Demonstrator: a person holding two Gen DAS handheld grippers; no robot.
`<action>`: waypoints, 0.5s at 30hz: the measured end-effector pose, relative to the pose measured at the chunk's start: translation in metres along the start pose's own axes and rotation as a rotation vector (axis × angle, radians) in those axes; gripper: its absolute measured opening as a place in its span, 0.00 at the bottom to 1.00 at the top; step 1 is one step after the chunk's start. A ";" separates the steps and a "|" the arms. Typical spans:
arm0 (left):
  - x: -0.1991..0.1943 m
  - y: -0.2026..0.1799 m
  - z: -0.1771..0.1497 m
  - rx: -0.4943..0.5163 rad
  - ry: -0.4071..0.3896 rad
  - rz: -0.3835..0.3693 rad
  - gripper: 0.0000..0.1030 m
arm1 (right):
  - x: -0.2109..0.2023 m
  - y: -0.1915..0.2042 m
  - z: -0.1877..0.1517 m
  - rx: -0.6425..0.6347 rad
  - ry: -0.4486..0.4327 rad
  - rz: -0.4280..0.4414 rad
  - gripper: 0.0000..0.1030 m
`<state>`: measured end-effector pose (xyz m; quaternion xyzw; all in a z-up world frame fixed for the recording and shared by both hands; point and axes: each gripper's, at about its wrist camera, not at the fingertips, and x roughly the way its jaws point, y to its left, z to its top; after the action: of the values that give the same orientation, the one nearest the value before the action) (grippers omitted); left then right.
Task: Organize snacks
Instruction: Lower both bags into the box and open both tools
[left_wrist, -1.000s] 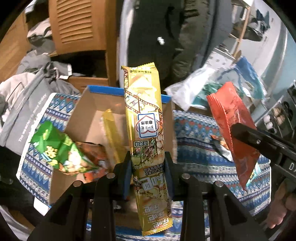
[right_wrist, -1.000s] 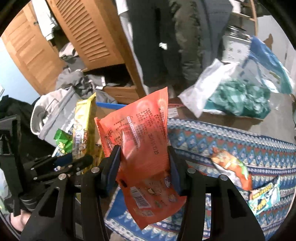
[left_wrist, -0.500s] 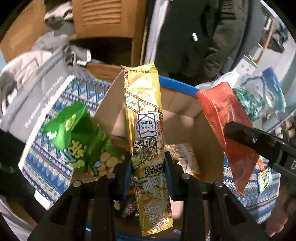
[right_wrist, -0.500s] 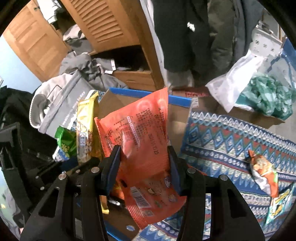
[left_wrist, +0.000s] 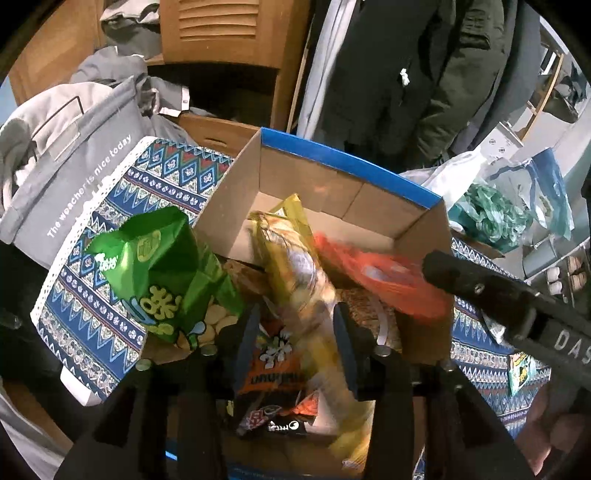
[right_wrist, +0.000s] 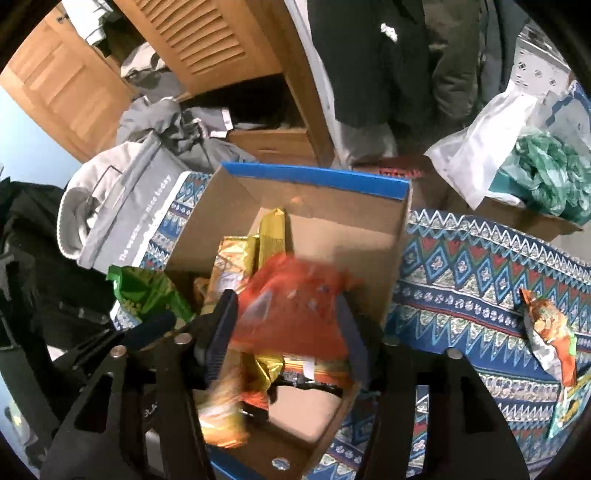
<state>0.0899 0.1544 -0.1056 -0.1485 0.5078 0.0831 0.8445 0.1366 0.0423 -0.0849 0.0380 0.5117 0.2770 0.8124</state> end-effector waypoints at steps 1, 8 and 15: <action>0.001 0.001 -0.001 -0.003 0.006 -0.002 0.43 | -0.002 -0.002 0.000 0.006 -0.002 -0.003 0.59; -0.005 0.001 -0.006 -0.031 0.020 -0.023 0.48 | -0.016 -0.016 -0.007 0.020 -0.012 -0.023 0.65; -0.017 -0.018 -0.013 -0.016 0.015 -0.075 0.53 | -0.036 -0.034 -0.020 0.015 -0.025 -0.086 0.68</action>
<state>0.0759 0.1333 -0.0931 -0.1748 0.5076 0.0543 0.8419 0.1216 -0.0089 -0.0769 0.0254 0.5047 0.2375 0.8296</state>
